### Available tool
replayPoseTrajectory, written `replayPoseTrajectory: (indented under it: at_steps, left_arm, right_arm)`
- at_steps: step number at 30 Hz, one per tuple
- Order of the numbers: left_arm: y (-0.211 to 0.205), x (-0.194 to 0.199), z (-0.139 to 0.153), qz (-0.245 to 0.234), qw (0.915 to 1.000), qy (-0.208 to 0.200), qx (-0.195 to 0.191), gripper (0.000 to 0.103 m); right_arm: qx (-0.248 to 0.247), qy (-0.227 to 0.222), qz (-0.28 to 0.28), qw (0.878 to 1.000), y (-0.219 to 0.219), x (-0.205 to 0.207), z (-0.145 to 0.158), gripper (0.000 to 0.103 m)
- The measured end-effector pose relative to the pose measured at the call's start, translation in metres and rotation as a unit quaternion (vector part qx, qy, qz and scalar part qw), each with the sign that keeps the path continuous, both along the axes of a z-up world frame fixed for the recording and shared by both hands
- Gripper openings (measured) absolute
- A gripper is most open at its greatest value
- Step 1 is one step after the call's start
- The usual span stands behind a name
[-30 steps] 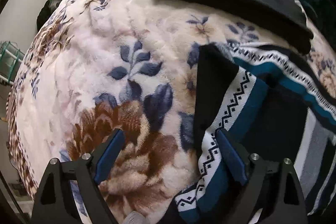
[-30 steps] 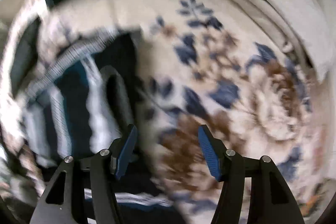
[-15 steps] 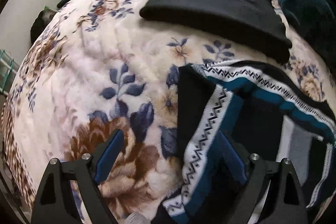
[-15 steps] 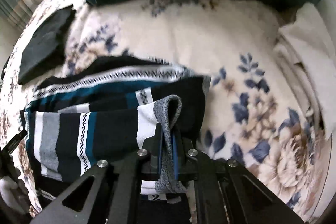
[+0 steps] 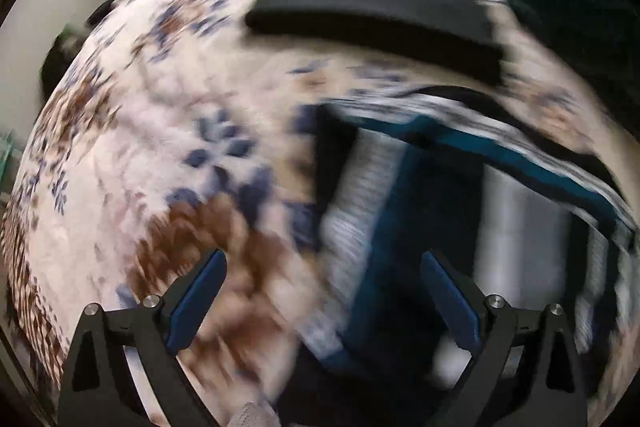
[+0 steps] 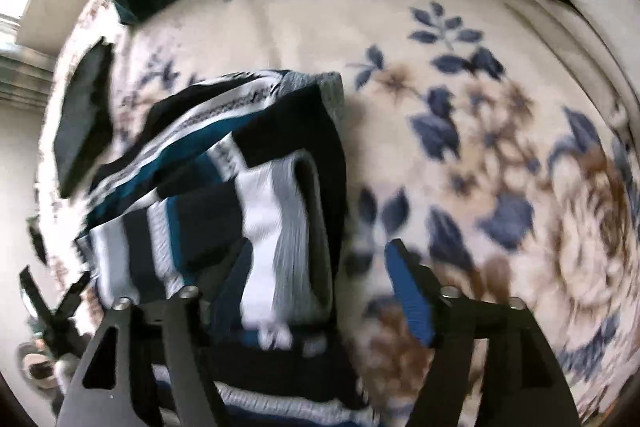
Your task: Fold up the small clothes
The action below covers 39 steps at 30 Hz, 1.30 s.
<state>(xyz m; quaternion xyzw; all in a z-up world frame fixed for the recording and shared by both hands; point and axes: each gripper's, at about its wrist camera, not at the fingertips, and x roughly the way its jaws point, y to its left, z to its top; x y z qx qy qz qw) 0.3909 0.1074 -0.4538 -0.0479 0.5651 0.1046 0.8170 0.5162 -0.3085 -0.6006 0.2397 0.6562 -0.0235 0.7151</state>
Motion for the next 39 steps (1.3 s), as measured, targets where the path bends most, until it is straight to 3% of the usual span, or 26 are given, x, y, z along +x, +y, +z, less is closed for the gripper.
replayPoseTrajectory:
  at_steps: [1,2,8,14,16,21,24,26,27,28,29,30,31,32,34,39]
  left_arm:
    - [-0.014,-0.011,0.008,-0.017,0.9998,-0.001,-0.008,0.099]
    - [-0.035,-0.027,0.019,-0.038,0.9991,-0.001,-0.018,0.099]
    - [-0.139,-0.111,0.048,-0.132,0.9894,0.037,-0.049,0.099]
    - [-0.252,-0.214,0.013,-0.2,0.9724,0.109,-0.052,0.099]
    - [-0.295,-0.249,-0.01,-0.206,0.9662,0.145,-0.055,0.099]
    - [-0.373,-0.297,-0.051,-0.222,0.9565,0.187,-0.03,0.099]
    - [-0.394,-0.311,-0.08,-0.225,0.9516,0.209,0.013,0.099]
    - [-0.396,-0.315,-0.088,-0.221,0.9537,0.202,0.029,0.098]
    - [-0.395,-0.314,-0.087,-0.218,0.9569,0.19,0.026,0.094]
    - [-0.395,-0.315,-0.084,-0.218,0.9596,0.176,0.021,0.08]
    - [-0.392,-0.317,-0.08,-0.219,0.9616,0.164,0.019,0.058]
    - [-0.39,-0.316,-0.074,-0.223,0.9629,0.151,0.02,0.042]
    - [-0.386,-0.315,-0.07,-0.226,0.9637,0.141,0.021,0.015]
    - [-0.384,-0.315,-0.067,-0.224,0.9646,0.138,0.021,0.008]
    - [-0.372,-0.312,-0.061,-0.212,0.9682,0.132,-0.001,0.007]
    - [-0.349,-0.317,-0.043,-0.198,0.9731,0.117,-0.015,0.006]
  right_arm:
    - [0.008,-0.001,-0.001,1.0,-0.002,-0.01,0.008,0.096]
    - [0.014,0.0,0.0,1.0,-0.004,-0.023,0.018,0.099]
    - [0.034,0.008,0.0,0.999,-0.024,-0.1,0.08,0.099]
    - [0.03,-0.003,0.003,1.0,-0.078,-0.155,0.123,0.099]
    - [0.04,0.0,0.012,0.999,-0.098,-0.157,0.12,0.099]
    - [0.032,0.008,0.048,0.998,-0.14,-0.153,0.093,0.099]
    - [0.03,0.014,0.067,0.997,-0.149,-0.147,0.072,0.099]
    - [0.04,0.018,0.077,0.996,-0.148,-0.14,0.057,0.099]
    - [0.044,0.02,0.081,0.996,-0.146,-0.135,0.05,0.099]
    - [0.049,0.021,0.083,0.995,-0.144,-0.131,0.045,0.099]
    - [0.062,0.022,0.088,0.994,-0.138,-0.123,0.037,0.099]
    - [0.078,0.022,0.093,0.992,-0.132,-0.115,0.03,0.099]
    - [0.088,0.021,0.095,0.991,-0.126,-0.107,0.024,0.099]
    - [0.102,0.019,0.1,0.99,-0.119,-0.096,0.016,0.099]
    - [0.127,0.015,0.111,0.986,-0.104,-0.075,0.002,0.099]
    - [0.2,0.017,0.116,0.973,-0.06,-0.01,-0.05,0.099]
